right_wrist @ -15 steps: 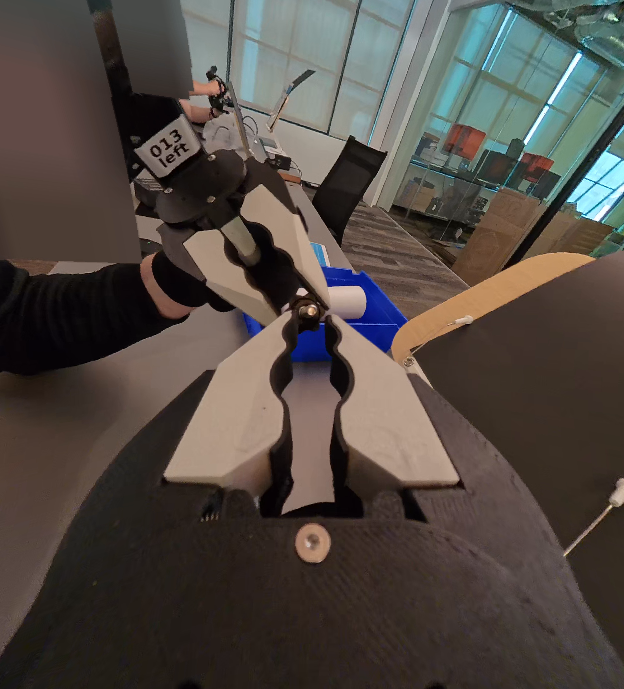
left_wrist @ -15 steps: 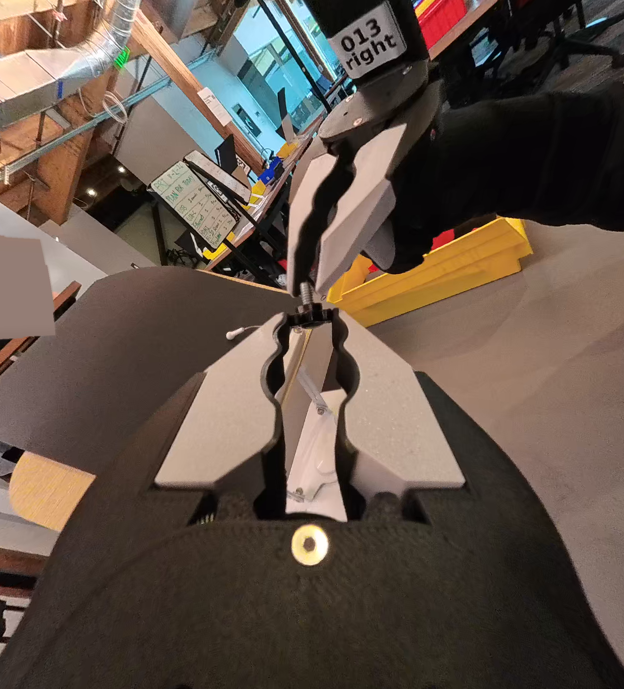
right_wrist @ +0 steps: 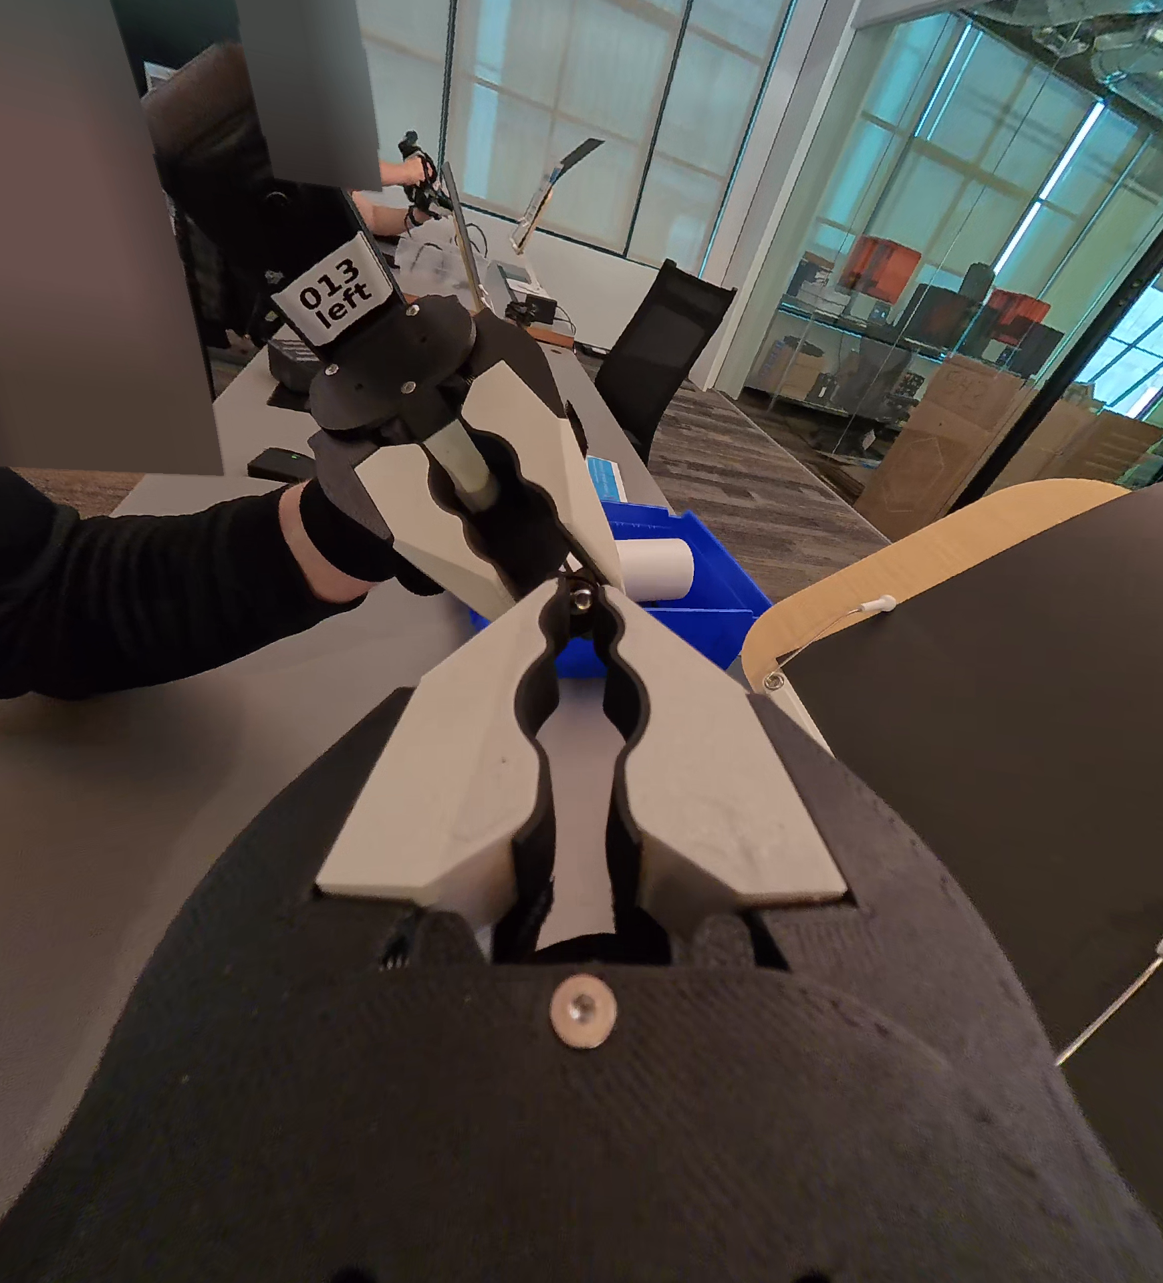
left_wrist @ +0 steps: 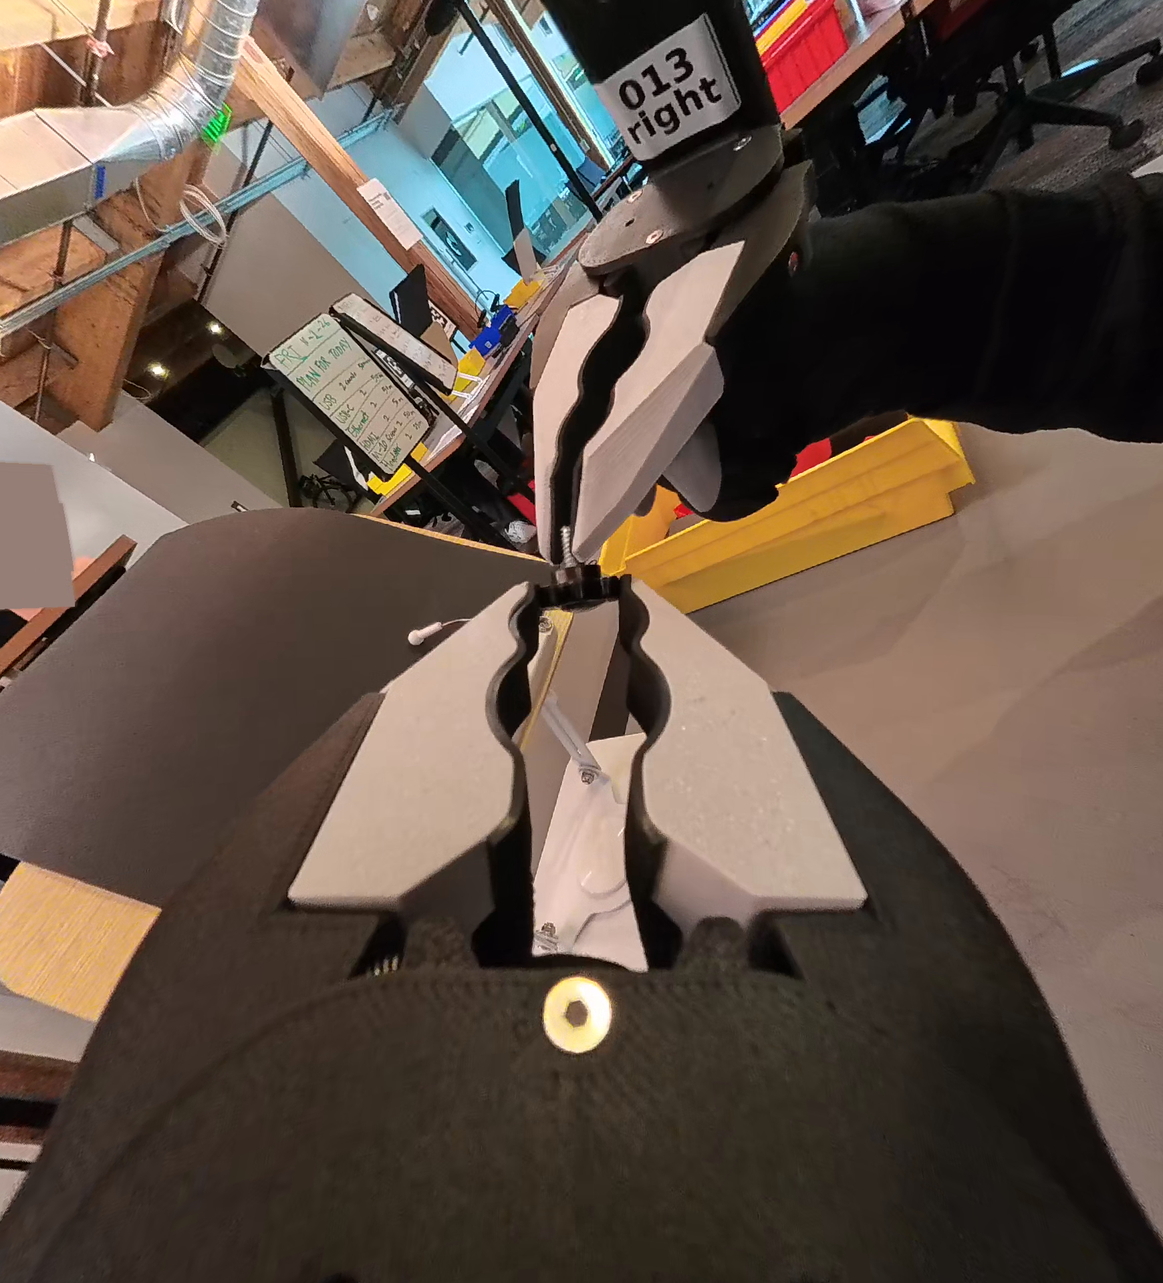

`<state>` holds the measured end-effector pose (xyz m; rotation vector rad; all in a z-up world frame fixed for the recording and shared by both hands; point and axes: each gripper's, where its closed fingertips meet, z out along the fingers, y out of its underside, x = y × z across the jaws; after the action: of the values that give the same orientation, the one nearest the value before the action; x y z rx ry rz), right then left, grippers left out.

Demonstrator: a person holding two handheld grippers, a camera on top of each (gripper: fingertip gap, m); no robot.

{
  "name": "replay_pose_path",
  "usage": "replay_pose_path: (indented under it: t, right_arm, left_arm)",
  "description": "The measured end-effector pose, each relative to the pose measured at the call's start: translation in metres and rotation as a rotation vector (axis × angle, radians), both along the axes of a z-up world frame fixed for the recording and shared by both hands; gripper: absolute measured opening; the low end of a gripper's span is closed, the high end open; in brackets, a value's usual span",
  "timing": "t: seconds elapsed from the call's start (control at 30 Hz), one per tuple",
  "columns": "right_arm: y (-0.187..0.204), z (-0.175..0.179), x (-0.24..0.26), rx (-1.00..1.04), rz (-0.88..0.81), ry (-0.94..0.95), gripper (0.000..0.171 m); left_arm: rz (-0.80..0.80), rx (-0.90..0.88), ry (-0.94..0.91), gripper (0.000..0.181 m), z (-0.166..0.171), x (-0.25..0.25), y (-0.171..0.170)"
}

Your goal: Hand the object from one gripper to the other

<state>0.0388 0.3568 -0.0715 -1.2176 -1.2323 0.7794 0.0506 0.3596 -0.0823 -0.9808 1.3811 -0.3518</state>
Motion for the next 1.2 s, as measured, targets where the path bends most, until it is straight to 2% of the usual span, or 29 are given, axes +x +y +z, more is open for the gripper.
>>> replay_pose_path:
  t: [0.3,0.43,0.5,0.6,0.67,0.8,1.0,1.2]
  right_arm:
    - [0.002,0.011,-0.001,0.041,-0.025,0.047,0.003]
    - [0.004,0.017,0.001,0.109,-0.067,0.058,0.003]
    - [0.005,0.025,0.004,0.166,-0.110,0.078,0.002]
    - [0.009,0.037,0.010,0.342,-0.223,0.077,0.003]
    - [0.014,0.039,0.014,0.496,-0.329,0.021,0.003]
    - [0.016,0.038,0.009,0.749,-0.459,-0.094,0.003]
    - [0.016,0.036,0.001,0.856,-0.514,-0.149,0.003]
    - [0.016,0.036,-0.001,0.870,-0.529,-0.154,0.003]
  left_arm:
    - [0.000,-0.030,-0.079,0.022,0.012,-0.001,0.002]
    - [0.021,-0.084,-0.125,0.035,0.016,-0.002,0.010]
    - [0.001,-0.170,-0.166,0.041,0.017,-0.002,0.013]
    - [-0.106,-0.416,-0.289,0.048,0.024,0.000,0.013]
    - [-0.195,-0.597,-0.392,0.044,0.033,-0.001,0.013]
    - [-0.404,-0.840,-0.613,0.027,0.055,-0.011,0.011]
    - [-0.336,-0.844,-0.584,0.019,0.046,-0.003,0.015]
    - [-0.325,-0.845,-0.595,0.010,0.046,-0.004,0.018]
